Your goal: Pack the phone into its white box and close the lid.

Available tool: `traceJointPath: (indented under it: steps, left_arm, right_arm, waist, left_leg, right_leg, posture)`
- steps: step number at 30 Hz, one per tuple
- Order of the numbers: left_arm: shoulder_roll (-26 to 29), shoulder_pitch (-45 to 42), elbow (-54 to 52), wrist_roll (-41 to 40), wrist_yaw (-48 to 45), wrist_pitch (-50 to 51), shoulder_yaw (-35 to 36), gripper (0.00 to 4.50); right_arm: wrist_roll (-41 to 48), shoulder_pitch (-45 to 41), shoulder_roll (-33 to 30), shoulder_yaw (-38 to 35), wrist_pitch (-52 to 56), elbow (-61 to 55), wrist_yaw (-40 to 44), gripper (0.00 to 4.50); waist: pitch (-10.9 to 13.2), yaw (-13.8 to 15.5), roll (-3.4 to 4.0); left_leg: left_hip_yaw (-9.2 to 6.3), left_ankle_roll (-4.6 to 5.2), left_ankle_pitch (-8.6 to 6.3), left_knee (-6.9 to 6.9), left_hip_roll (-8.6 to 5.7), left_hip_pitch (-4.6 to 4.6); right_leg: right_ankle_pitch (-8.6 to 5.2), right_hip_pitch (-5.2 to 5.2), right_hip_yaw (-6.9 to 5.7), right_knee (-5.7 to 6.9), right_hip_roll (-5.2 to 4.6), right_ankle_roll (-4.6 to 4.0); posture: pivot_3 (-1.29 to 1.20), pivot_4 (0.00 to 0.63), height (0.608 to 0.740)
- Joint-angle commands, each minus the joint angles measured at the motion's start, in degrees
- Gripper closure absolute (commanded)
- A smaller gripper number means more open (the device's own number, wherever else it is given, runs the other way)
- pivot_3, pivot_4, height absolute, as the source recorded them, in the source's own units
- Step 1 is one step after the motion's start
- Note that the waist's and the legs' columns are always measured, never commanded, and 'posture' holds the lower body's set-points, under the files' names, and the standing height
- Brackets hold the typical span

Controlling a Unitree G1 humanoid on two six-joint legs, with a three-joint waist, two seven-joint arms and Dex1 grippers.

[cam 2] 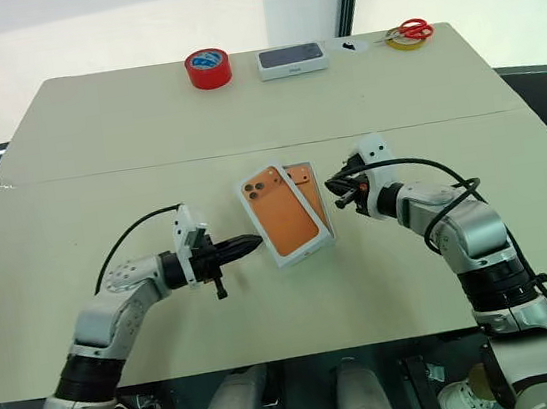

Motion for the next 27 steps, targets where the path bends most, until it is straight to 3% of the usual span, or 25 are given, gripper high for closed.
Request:
traceJointPath:
  steps: [1, 8, 19, 27]
  left_arm:
    - [-0.5, -1.1, 0.9, 2.5, 2.3, -0.5, -0.6, 4.5]
    - [-3.3, -3.9, 5.6, 8.0, 5.0, -0.4, -5.4, 4.5]
    - [-13.5, -12.6, 19.9, 13.0, 9.8, -9.2, -5.4, 4.5]
    - [-16.2, -15.9, 23.3, 13.6, 9.2, -11.0, -4.3, 4.5]
  right_arm:
    - [-2.8, -1.0, 0.2, 0.0, -3.1, -0.9, 2.7, 4.46]
    - [-8.3, -0.7, -0.4, 2.7, -5.6, -2.2, 6.5, 4.46]
    - [-14.4, 1.7, -0.1, 2.6, -7.9, 0.5, 8.1, 4.46]
    - [-17.5, 0.4, 1.1, 1.9, -10.2, 3.3, 7.2, 4.46]
  waist:
    - [0.0, 0.2, 0.0]
    - [0.0, 0.5, 0.0]
    - [0.0, 1.6, 0.0]
    - [0.0, 1.7, -0.01]
  left_leg:
    - [0.0, 0.0, 0.0, 0.0, -0.01, 0.0]
    - [0.0, 0.0, 0.0, 0.0, -0.02, 0.01]
    - [0.0, -0.02, 0.0, 0.07, -0.08, 0.05]
    - [0.0, -0.02, 0.01, 0.15, -0.09, 0.05]
  right_leg:
    - [0.0, 0.0, 0.0, 0.0, -0.01, 0.0]
    - [0.02, 0.0, 0.0, 0.0, -0.01, 0.03]
    - [0.03, 0.07, -0.02, 0.05, -0.04, 0.04]
    - [0.03, 0.11, -0.05, 0.08, -0.02, 0.06]
  posture:
    - [0.0, 0.15, 0.738]
    - [0.0, 0.15, 0.738]
    - [0.0, 0.15, 0.738]
    - [0.0, 0.15, 0.738]
